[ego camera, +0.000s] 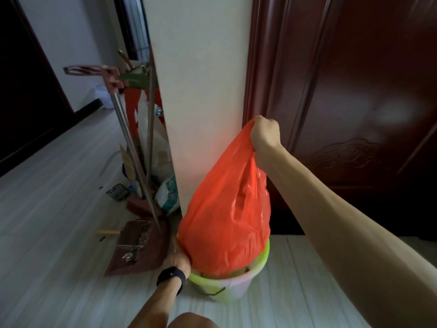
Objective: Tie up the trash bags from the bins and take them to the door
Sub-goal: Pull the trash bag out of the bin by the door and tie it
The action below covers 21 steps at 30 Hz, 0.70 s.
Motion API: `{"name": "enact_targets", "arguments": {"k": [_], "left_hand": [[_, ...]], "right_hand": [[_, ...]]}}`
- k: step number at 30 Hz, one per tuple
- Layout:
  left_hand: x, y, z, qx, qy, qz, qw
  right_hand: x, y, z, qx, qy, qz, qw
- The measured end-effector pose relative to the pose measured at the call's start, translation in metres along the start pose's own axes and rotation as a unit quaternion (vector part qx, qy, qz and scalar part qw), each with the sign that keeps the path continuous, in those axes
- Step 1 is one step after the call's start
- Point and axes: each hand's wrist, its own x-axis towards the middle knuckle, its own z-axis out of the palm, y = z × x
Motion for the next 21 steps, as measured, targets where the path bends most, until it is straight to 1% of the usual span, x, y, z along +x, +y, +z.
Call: {"name": "enact_targets", "arguments": {"k": [1, 3, 5, 7, 9, 11, 12, 15, 19, 21], "left_hand": [[-0.002, 0.004, -0.004, 0.021, 0.004, 0.014, 1.000], [-0.004, 0.006, -0.015, 0.067, 0.011, 0.015, 0.998], [0.000, 0.002, -0.021, 0.054, -0.003, -0.002, 0.999], [0.004, 0.001, -0.026, 0.012, -0.020, -0.016, 1.000], [-0.003, 0.008, -0.035, 0.007, -0.019, -0.003, 1.000], [-0.004, 0.018, -0.042, 0.026, -0.015, 0.008, 1.000], [-0.003, 0.025, -0.047, 0.045, -0.021, 0.019, 0.999], [-0.012, 0.060, -0.059, 0.123, -0.039, 0.093, 0.987], [-0.064, 0.119, -0.079, 0.165, 0.003, 0.194, 0.967], [-0.076, 0.136, -0.074, 0.194, -0.014, 0.215, 0.957]], "right_hand": [[0.000, -0.011, -0.003, 0.000, 0.007, -0.021, 1.000], [-0.003, -0.034, -0.004, -0.004, 0.016, -0.055, 0.998], [-0.005, -0.053, -0.008, -0.005, 0.009, -0.074, 0.997], [-0.009, -0.065, -0.014, -0.009, 0.003, -0.090, 0.996], [-0.017, -0.068, -0.022, -0.013, -0.003, -0.106, 0.994], [-0.020, -0.063, -0.026, -0.021, -0.007, -0.099, 0.995], [-0.024, -0.062, -0.030, -0.024, -0.003, -0.094, 0.995], [-0.028, -0.059, -0.049, -0.019, 0.024, -0.087, 0.996], [-0.031, -0.073, -0.095, -0.021, 0.071, -0.089, 0.993], [-0.034, -0.079, -0.119, -0.015, 0.086, -0.098, 0.991]]}}
